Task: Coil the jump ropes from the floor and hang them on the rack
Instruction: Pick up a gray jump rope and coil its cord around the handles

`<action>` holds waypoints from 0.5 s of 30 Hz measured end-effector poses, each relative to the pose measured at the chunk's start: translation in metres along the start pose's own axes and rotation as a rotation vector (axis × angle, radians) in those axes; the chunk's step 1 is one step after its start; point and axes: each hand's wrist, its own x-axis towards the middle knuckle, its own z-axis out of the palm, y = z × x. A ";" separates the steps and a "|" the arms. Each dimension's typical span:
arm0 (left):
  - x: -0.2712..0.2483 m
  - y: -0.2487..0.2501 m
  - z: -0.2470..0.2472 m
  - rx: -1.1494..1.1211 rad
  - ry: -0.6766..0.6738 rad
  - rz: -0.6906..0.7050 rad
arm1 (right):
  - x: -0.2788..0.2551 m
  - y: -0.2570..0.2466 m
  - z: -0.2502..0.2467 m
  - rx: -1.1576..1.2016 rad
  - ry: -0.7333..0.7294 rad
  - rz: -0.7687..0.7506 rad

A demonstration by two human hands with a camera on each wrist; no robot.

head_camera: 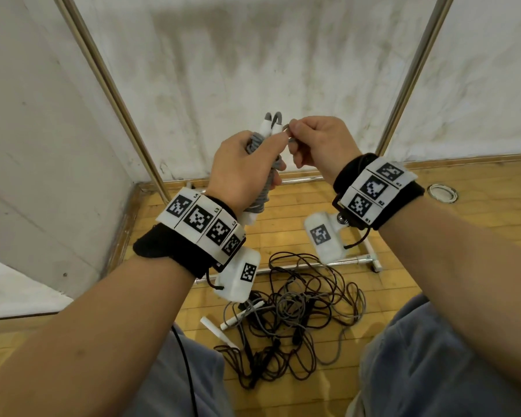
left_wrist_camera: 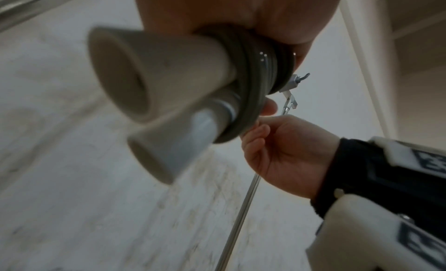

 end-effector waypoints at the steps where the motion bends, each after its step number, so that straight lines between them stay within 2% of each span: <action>1: -0.001 0.001 0.000 -0.012 -0.031 -0.008 | 0.000 -0.001 -0.001 0.017 0.002 0.003; 4: 0.001 0.002 -0.003 -0.058 -0.082 -0.059 | -0.001 -0.002 0.000 0.069 0.023 0.015; 9: 0.008 -0.004 -0.009 -0.035 -0.059 -0.087 | -0.004 -0.009 0.007 0.067 0.025 -0.035; 11: 0.009 -0.004 -0.009 -0.063 -0.019 -0.078 | -0.007 -0.012 0.009 0.017 0.039 -0.077; 15: 0.010 0.002 -0.005 -0.078 0.124 -0.031 | -0.012 -0.011 0.022 -0.083 0.163 -0.141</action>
